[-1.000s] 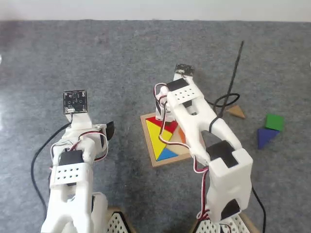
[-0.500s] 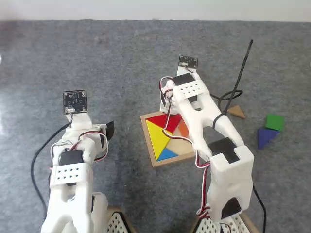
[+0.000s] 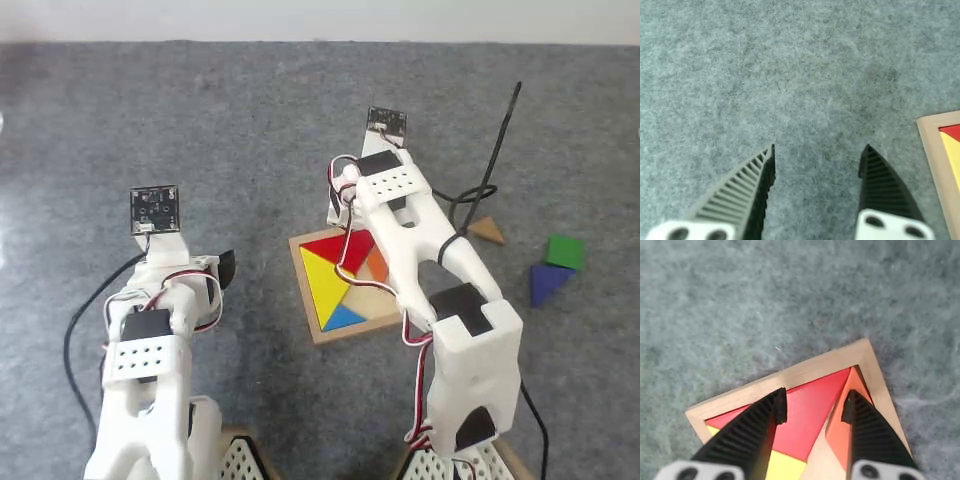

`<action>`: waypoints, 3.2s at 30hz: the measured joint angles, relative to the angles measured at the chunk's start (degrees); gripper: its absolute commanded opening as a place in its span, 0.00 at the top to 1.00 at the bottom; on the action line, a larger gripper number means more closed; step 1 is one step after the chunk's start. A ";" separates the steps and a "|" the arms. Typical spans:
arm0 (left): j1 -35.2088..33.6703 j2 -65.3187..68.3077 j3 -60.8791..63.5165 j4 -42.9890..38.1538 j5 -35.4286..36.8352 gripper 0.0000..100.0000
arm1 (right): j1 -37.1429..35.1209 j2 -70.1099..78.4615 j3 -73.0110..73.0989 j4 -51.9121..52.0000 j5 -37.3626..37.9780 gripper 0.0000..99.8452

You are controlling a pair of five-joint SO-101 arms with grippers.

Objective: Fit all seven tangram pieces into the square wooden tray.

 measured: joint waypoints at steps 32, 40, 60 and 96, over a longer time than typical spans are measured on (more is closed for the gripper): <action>0.00 0.00 0.00 0.00 0.00 0.73 | 0.62 2.90 -1.93 -2.11 0.35 0.81; 0.00 0.00 0.00 0.00 0.00 0.73 | 2.55 -8.88 -1.93 -0.26 2.37 0.81; 0.00 0.00 1.14 0.00 0.00 0.73 | 28.13 -59.34 42.73 3.87 51.78 0.81; 0.00 -0.09 2.37 -1.32 0.00 0.73 | 44.75 -29.89 34.90 -13.63 75.16 0.81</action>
